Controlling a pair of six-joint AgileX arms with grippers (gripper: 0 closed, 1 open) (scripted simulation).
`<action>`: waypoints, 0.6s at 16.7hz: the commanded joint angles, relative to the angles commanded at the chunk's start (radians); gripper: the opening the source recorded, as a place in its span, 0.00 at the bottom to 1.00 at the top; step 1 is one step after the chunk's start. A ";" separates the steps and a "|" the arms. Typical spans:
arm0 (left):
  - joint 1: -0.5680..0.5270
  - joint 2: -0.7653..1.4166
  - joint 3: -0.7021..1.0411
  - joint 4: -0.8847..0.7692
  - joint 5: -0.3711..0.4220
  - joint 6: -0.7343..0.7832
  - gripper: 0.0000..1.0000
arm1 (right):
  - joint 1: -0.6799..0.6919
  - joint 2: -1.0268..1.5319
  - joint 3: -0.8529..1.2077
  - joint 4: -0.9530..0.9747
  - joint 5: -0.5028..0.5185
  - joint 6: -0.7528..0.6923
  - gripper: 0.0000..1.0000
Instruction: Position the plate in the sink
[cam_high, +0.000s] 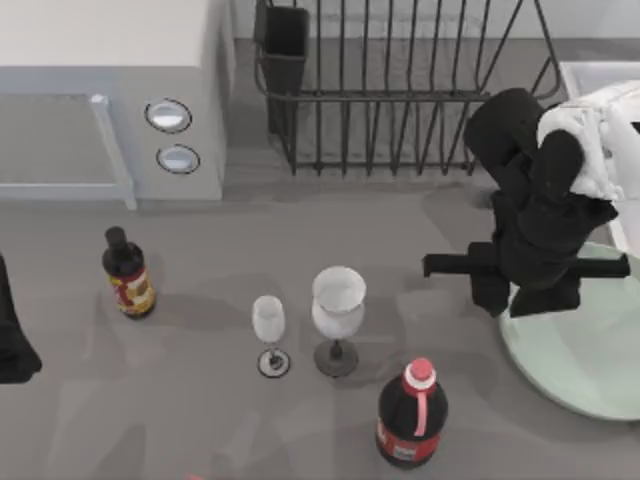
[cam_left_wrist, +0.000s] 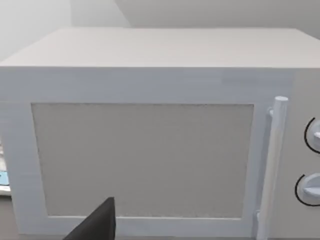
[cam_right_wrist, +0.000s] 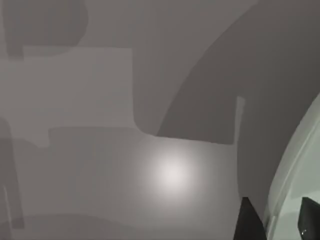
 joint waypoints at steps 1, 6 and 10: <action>0.000 0.000 0.000 0.000 0.000 0.000 1.00 | 0.001 0.003 0.054 -0.054 0.000 0.001 0.00; 0.000 0.000 0.000 0.000 0.000 0.000 1.00 | -0.001 0.001 0.448 -0.467 -0.001 -0.001 0.00; 0.000 0.000 0.000 0.000 0.000 0.000 1.00 | -0.007 -0.022 0.737 -0.767 -0.001 -0.007 0.00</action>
